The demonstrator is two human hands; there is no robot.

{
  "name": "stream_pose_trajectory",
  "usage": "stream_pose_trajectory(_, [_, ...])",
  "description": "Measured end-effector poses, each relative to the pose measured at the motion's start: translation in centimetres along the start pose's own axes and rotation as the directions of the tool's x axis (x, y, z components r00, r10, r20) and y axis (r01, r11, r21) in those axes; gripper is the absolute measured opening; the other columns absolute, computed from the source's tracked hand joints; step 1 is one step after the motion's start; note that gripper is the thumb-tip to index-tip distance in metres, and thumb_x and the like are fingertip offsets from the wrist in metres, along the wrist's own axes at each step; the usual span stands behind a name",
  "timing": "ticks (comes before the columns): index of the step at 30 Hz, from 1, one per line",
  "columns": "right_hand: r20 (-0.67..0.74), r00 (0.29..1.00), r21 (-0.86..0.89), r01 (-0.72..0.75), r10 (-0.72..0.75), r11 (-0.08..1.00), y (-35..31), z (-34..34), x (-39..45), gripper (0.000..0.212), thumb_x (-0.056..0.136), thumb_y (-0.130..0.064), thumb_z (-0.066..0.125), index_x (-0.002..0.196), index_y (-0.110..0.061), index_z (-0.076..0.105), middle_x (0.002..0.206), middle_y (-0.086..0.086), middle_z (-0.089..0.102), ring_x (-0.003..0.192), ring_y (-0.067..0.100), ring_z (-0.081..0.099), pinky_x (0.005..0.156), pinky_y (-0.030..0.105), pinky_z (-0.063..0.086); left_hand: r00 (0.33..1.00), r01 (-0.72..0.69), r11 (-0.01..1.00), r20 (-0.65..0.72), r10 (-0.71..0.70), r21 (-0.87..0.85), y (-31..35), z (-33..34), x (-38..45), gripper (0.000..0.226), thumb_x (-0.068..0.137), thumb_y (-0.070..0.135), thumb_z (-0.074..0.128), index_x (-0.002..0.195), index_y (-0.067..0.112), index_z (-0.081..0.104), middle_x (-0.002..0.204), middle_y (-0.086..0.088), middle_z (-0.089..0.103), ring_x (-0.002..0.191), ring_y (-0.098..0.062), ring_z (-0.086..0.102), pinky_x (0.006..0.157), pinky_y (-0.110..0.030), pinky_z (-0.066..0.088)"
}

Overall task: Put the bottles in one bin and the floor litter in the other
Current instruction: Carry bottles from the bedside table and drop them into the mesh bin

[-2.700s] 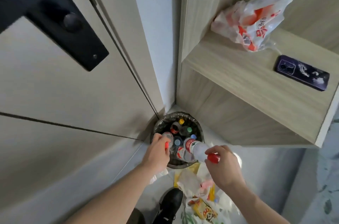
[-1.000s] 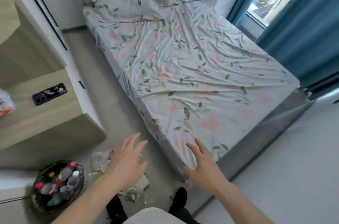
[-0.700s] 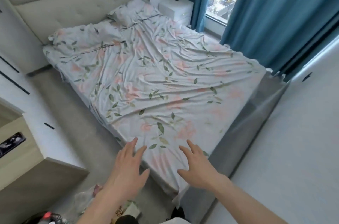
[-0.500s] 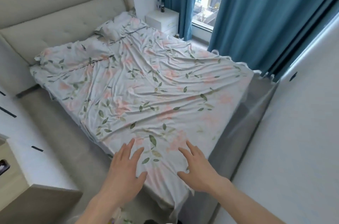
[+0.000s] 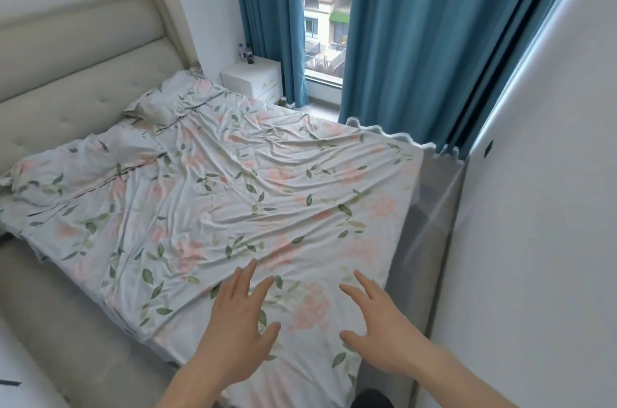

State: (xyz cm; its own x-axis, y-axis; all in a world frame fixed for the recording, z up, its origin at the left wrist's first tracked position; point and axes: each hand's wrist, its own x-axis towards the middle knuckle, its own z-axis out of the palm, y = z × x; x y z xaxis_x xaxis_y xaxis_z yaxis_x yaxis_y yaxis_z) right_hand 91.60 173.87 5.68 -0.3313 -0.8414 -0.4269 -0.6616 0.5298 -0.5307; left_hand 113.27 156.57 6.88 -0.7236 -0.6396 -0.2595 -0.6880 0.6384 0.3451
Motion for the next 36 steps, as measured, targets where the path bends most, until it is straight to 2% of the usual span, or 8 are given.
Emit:
stream_pose_trajectory(4, [0.005, 0.999, -0.029, 0.032, -0.032, 0.999, 0.4, -4.4, 4.8, 0.08, 0.094, -0.052, 0.056, 0.158, -0.042, 0.011, 0.166, -0.017, -0.018, 0.156, 0.015, -0.012, 0.127, 0.041, 0.011, 0.999, 0.022, 1.0, -0.026, -0.022, -0.001, 0.8, -1.3, 5.0, 0.075, 0.097, 0.059, 0.049, 0.159, 0.043, 0.009, 0.166, 0.013, -0.024, 0.155, -0.017, -0.017, 0.127, -0.039, 0.002])
stream_pose_trajectory(10, [0.062, 0.992, -0.076, 0.116, -0.112, 0.99, 3.4, -12.8, 15.7, 0.08, 0.095, -0.052, 0.056, 0.159, -0.04, 0.01, 0.167, -0.015, -0.019, 0.156, 0.017, -0.01, 0.127, 0.041, 0.013, 0.985, 0.163, 0.986, -0.056, -0.161, 0.039, 2.9, -2.2, 15.4, 0.077, 0.096, 0.062, 0.049, 0.158, 0.044, 0.007, 0.165, 0.012, -0.025, 0.156, -0.019, -0.015, 0.127, -0.039, 0.005])
stream_pose_trajectory(14, [0.14, 0.978, -0.1, 0.167, -0.153, 0.981, 7.5, -19.3, 23.1, 0.079, 0.095, -0.051, 0.056, 0.159, -0.041, 0.01, 0.165, -0.017, -0.02, 0.156, 0.016, -0.005, 0.126, 0.041, 0.018, 0.966, 0.248, 0.968, -0.064, -0.249, -0.031, 7.2, -2.3, 22.7, 0.074, 0.097, 0.06, 0.048, 0.159, 0.043, 0.01, 0.166, 0.014, -0.022, 0.156, -0.017, -0.015, 0.126, -0.038, 0.003])
stream_pose_trajectory(20, [0.201, 0.956, -0.109, 0.24, -0.215, 0.965, 12.2, -28.0, 31.8, 0.08, 0.095, -0.053, 0.057, 0.159, -0.041, 0.011, 0.166, -0.016, -0.019, 0.156, 0.016, -0.008, 0.125, 0.039, 0.02, 0.955, 0.261, 0.962, -0.124, -0.27, -0.081, 14.5, -4.6, 32.4, 0.069, 0.099, 0.058, 0.045, 0.158, 0.044, 0.012, 0.166, 0.017, -0.021, 0.155, -0.013, -0.018, 0.126, -0.035, -0.003])
stream_pose_trajectory(29, [0.16, 0.961, -0.107, 0.242, -0.224, 0.964, 15.9, -36.0, 35.4, 0.08, 0.094, -0.054, 0.058, 0.159, -0.042, 0.012, 0.166, -0.017, -0.017, 0.156, 0.015, -0.009, 0.126, 0.038, 0.016, 0.949, 0.263, 0.962, -0.16, -0.271, -0.072, 19.3, -8.0, 39.3, 0.072, 0.099, 0.058, 0.048, 0.158, 0.045, 0.011, 0.165, 0.018, -0.023, 0.153, -0.013, -0.022, 0.126, -0.038, -0.002])
stream_pose_trajectory(36, [0.068, 0.971, -0.133, 0.238, -0.231, 0.962, 18.6, -39.6, 35.7, 0.081, 0.093, -0.056, 0.059, 0.158, -0.044, 0.012, 0.165, -0.021, -0.018, 0.156, 0.012, -0.005, 0.126, 0.036, 0.019, 0.96, 0.197, 0.98, -0.196, -0.198, -0.025, 20.2, -8.7, 41.7, 0.071, 0.098, 0.058, 0.049, 0.158, 0.043, 0.013, 0.167, 0.014, -0.019, 0.154, -0.016, -0.02, 0.127, -0.038, -0.004])
